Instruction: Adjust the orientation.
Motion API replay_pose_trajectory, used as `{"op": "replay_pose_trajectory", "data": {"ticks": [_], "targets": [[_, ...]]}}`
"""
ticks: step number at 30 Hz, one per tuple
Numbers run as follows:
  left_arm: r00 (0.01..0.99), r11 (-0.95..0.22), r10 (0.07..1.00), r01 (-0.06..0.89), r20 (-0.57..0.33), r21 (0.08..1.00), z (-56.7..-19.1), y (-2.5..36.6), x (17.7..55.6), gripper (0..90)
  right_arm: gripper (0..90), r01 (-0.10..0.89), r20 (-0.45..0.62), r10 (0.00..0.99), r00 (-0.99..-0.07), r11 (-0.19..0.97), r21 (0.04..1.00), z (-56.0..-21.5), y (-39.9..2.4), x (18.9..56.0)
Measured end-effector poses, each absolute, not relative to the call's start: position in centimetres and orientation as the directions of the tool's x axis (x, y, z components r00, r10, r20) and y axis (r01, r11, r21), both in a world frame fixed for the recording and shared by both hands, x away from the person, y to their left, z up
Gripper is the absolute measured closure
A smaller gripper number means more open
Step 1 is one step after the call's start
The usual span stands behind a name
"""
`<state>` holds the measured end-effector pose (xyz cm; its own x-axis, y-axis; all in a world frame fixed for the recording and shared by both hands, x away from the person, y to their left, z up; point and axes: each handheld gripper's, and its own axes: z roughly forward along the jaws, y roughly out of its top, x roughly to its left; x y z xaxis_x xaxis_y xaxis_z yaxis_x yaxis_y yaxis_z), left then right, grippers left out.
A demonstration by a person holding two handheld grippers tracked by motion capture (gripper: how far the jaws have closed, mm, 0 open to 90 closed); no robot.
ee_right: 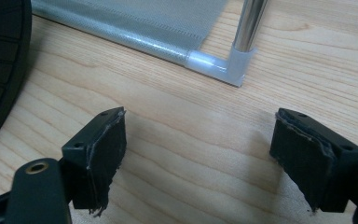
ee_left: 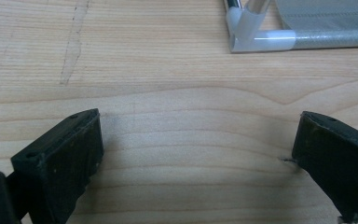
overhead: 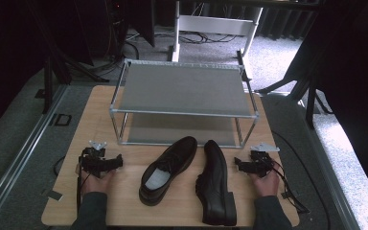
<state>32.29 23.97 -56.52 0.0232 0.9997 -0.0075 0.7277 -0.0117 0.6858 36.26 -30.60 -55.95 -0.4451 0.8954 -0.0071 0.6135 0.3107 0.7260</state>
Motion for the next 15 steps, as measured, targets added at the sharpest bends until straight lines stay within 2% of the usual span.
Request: {"op": "replay_pose_trajectory", "data": {"ticks": [5,6,9,15], "targets": [[-0.001,0.006,1.000,0.726,-0.008,0.688,-56.51,23.84,32.29,2.2,17.8,0.613,-0.007,0.895,-0.445,0.311,0.726,-55.95,-30.58,36.27],[-0.019,0.020,1.000,0.719,-0.009,0.695,-56.47,23.88,32.13,3.8,17.8,0.613,-0.007,0.895,-0.445,0.311,0.726,-55.95,-30.57,36.28],[-0.018,0.019,1.000,0.703,-0.009,0.711,-56.40,23.96,31.84,16.0,17.8,0.613,-0.006,0.895,-0.445,0.310,0.726,-55.95,-30.55,36.29],[-0.015,0.017,1.000,0.703,-0.009,0.711,-56.41,23.99,31.81,16.7,17.8,0.614,-0.006,0.894,-0.447,0.311,0.726,-55.95,-30.50,36.34]]}}
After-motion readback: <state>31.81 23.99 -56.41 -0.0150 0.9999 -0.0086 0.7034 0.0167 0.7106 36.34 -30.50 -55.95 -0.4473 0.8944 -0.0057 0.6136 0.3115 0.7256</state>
